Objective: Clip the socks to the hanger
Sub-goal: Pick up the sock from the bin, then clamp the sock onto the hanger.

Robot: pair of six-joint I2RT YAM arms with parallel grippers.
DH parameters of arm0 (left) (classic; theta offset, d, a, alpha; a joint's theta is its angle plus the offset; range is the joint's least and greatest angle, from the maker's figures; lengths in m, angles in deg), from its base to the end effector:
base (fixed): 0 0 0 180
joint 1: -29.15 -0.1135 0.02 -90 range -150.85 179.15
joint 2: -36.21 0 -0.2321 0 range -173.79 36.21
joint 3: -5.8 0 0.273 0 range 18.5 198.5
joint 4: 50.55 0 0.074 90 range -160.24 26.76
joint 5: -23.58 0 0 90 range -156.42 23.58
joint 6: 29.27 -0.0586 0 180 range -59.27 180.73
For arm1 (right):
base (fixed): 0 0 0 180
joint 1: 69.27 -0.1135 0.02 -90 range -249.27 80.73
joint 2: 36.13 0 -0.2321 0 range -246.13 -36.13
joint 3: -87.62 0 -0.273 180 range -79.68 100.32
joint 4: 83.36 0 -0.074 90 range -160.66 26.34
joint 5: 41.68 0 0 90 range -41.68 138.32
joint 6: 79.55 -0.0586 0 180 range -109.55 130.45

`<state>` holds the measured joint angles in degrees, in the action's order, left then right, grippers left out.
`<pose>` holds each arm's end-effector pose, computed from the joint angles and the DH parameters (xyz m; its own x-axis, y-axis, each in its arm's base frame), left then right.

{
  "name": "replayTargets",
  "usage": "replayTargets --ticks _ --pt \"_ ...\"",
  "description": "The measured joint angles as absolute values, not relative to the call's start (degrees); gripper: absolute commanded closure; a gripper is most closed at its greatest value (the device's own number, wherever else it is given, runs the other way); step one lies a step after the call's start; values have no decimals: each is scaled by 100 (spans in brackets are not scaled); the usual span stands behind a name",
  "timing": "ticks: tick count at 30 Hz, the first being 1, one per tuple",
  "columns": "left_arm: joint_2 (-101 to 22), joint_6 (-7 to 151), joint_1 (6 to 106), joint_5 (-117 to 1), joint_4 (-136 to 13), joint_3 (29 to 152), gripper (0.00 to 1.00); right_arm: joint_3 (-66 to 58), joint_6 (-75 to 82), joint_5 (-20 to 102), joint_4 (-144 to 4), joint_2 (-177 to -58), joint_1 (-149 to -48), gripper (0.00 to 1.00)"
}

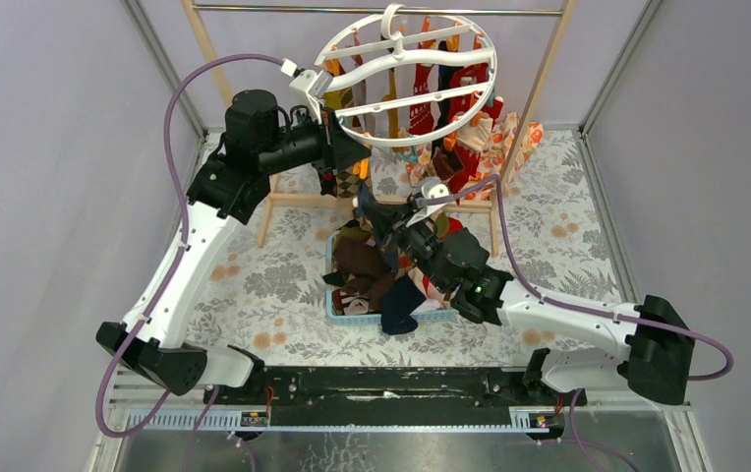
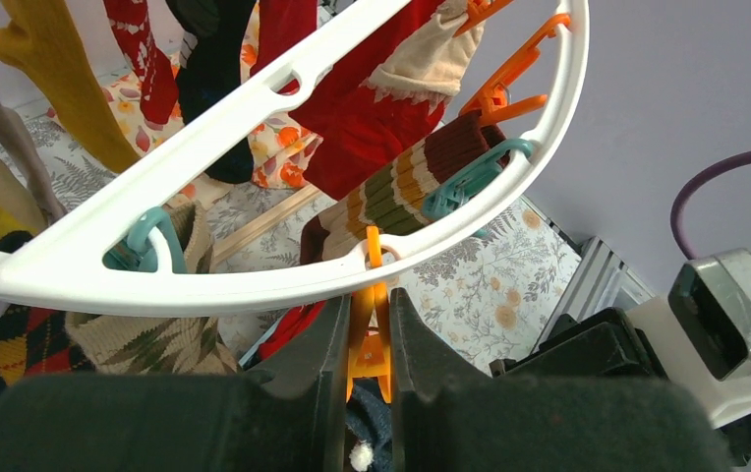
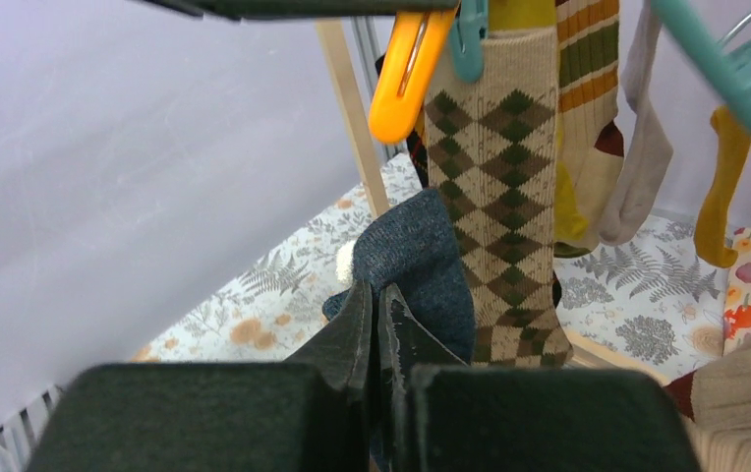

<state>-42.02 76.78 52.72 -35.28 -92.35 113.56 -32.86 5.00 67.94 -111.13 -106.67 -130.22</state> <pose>0.2917 -0.1603 0.4489 -0.4099 -0.0794 -0.9087 0.7202 0.5832 -0.3758 0.1796 0.2827 0.3174 0.0759 0.3209 -0.9441 -0.6776 0.7112 0.1873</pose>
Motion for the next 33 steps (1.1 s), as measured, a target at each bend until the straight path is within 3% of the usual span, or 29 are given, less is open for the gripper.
replayTargets --ticks 33 --pt "-4202 7755 5272 -3533 -9119 11284 90 -2741 140 7338 -11945 -11305 -13022 100"
